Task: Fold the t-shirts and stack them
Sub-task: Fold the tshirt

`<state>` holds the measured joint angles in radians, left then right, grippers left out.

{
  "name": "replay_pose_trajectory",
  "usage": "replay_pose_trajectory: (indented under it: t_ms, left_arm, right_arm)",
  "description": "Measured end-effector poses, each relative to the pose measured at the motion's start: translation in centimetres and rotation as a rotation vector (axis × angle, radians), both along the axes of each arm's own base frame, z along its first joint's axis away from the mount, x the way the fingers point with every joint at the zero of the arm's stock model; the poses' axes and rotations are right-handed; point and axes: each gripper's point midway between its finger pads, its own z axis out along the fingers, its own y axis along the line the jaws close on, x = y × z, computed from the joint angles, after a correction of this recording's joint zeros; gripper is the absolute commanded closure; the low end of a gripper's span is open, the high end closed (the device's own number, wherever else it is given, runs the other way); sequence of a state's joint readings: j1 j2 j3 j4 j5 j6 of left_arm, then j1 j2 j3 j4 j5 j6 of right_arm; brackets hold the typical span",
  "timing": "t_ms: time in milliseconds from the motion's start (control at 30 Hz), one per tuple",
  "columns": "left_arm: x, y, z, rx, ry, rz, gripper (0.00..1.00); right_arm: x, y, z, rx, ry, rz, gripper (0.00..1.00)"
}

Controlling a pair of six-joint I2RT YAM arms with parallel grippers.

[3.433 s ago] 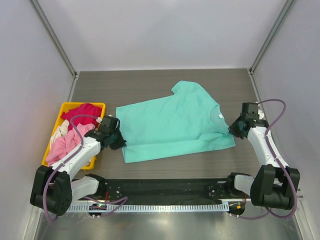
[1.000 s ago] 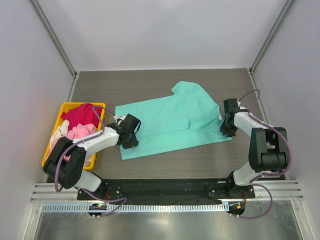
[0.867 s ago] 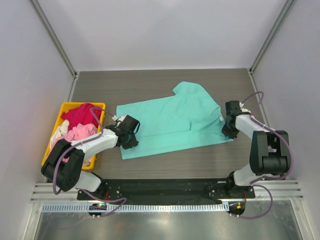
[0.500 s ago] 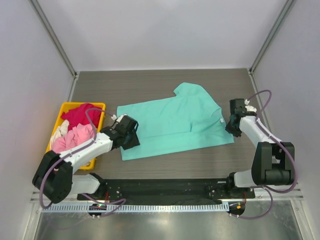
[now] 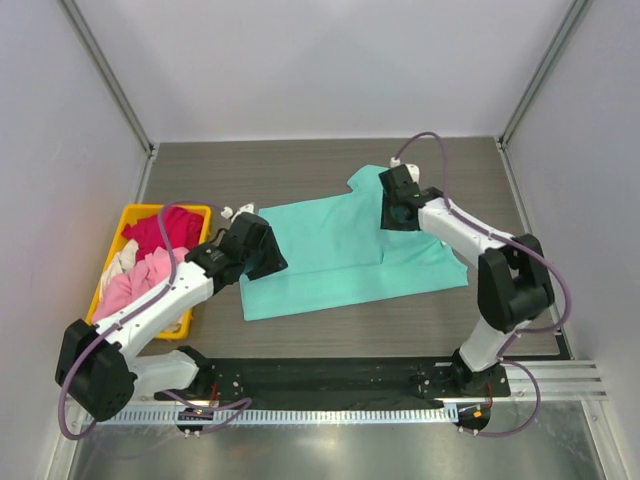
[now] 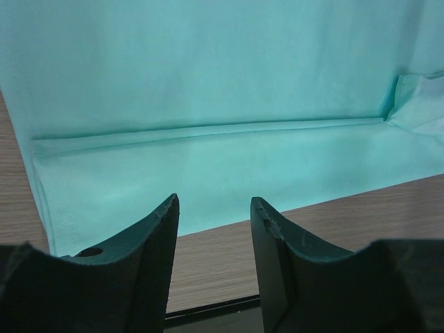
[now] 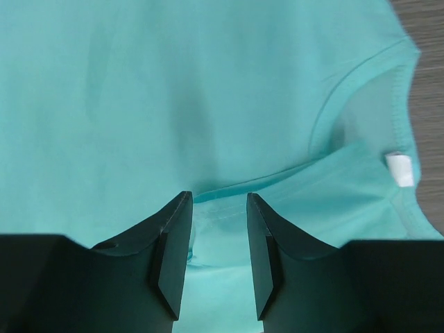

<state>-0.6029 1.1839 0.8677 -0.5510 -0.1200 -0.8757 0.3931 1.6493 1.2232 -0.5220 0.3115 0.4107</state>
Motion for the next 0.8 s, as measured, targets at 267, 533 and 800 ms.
replay_pose_trajectory:
  t_ms: [267, 533, 800]
  left_arm:
    - [-0.3, 0.3, -0.5, 0.02, 0.007, -0.014, 0.53]
    - [-0.4, 0.6, -0.9, 0.039, 0.009, -0.013, 0.52]
    - [-0.3, 0.6, -0.9, 0.039, 0.009, -0.012, 0.53]
  right_arm:
    - [-0.5, 2.8, -5.4, -0.161, 0.159, 0.183, 0.56]
    - [-1.2, 2.8, -7.0, -0.248, 0.208, 0.234, 0.6]
    - [-1.3, 2.4, -7.2, -0.3, 0.211, 0.224, 0.94]
